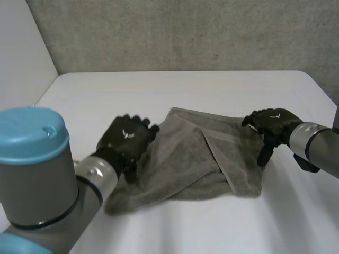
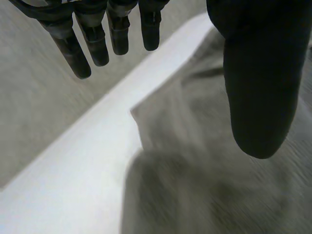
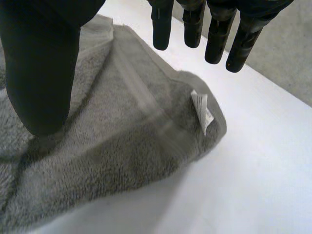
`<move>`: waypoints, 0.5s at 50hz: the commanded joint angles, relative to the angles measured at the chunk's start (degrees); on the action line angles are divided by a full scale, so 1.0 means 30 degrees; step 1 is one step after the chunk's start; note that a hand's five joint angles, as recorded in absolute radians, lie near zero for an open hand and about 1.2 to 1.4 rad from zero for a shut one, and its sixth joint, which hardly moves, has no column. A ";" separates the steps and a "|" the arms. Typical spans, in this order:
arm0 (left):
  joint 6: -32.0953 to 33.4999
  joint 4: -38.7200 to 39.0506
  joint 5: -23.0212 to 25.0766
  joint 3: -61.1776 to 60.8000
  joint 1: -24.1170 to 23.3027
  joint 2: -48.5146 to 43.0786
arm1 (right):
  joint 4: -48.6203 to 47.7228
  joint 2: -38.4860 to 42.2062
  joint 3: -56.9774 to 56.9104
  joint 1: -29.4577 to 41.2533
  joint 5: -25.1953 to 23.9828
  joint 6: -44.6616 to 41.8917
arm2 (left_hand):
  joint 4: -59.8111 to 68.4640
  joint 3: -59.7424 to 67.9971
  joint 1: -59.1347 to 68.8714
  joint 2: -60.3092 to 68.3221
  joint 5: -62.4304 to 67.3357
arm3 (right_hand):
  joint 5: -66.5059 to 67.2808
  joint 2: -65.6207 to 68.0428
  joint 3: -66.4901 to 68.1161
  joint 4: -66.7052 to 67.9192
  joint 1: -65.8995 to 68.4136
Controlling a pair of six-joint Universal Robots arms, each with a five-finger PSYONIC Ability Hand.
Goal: Fold the towel.
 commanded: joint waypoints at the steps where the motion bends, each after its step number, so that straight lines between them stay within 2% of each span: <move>1: 0.0097 0.1191 0.1695 0.3756 -0.0243 -0.2643 | -0.0595 -0.0085 0.1796 -0.0176 -0.0014 -0.0202 | 0.0607 0.0565 0.0542 0.0606 0.0600 | -0.1292 -0.0883 -0.0683 -0.1002 -0.0607; 2: 0.0097 0.1193 0.1703 0.3764 -0.0244 -0.2652 | -0.0597 -0.0085 0.1799 -0.0176 -0.0014 -0.0203 | 0.0610 0.0567 0.0544 0.0608 0.0603 | -0.1292 -0.0883 -0.0683 -0.1002 -0.0607; 4: 0.0068 0.1280 0.3686 0.5252 -0.0156 -0.4315 | -0.1151 -0.0115 0.2528 -0.0322 -0.0014 -0.0261 | 0.0778 0.0735 0.0712 0.0776 0.0771 | -0.1292 -0.0883 -0.0683 -0.1002 -0.0607; 5: 0.0068 0.1281 0.3695 0.5258 -0.0156 -0.4322 | -0.1154 -0.0115 0.2532 -0.0323 -0.0014 -0.0262 | 0.0778 0.0735 0.0712 0.0776 0.0771 | -0.1292 -0.0883 -0.0683 -0.1002 -0.0607; 6: 0.0097 0.1310 0.4768 0.5838 -0.0156 -0.5192 | -0.1357 -0.0144 0.2793 -0.0381 -0.0014 -0.0320 | 0.0889 0.0846 0.0823 0.0887 0.0882 | -0.1292 -0.0883 -0.0683 -0.1002 -0.0607; 7: 0.0097 0.1310 0.4779 0.5844 -0.0156 -0.5201 | -0.1359 -0.0144 0.2795 -0.0381 -0.0014 -0.0320 | 0.0890 0.0847 0.0824 0.0888 0.0883 | -0.1292 -0.0883 -0.0683 -0.1002 -0.0607; 11: 0.0126 0.1631 0.7499 0.8183 -0.0185 -0.8416 | -0.1564 -0.0378 0.3380 -0.0819 -0.0014 -0.0349 | 0.2626 0.2583 0.2560 0.2624 0.2619 | -0.1292 -0.0883 -0.0683 -0.1002 -0.0607; 18: 0.0331 0.2247 0.8500 0.9711 -0.0214 -1.0650 | -0.1886 -0.1111 0.4231 -0.1612 -0.0248 -0.0349 | 0.3974 0.3931 0.3908 0.3972 0.3967 | -0.1292 -0.0883 -0.0683 -0.1002 -0.0607; 20: 0.0652 0.2626 0.9578 0.9973 -0.0214 -1.1262 | -0.2090 -0.1403 0.4756 -0.2078 -0.0715 -0.0379 | 0.4141 0.4098 0.4075 0.4139 0.4134 | -0.1292 -0.0883 -0.0683 -0.1002 -0.0607; 25: 0.0829 0.2833 1.0900 1.0762 -0.0273 -1.2054 | -0.2091 -0.1550 0.5197 -0.2607 -0.1243 -0.0379 | 0.5092 0.5050 0.5027 0.5091 0.5086 | -0.1292 -0.0883 -0.0683 -0.1002 -0.0607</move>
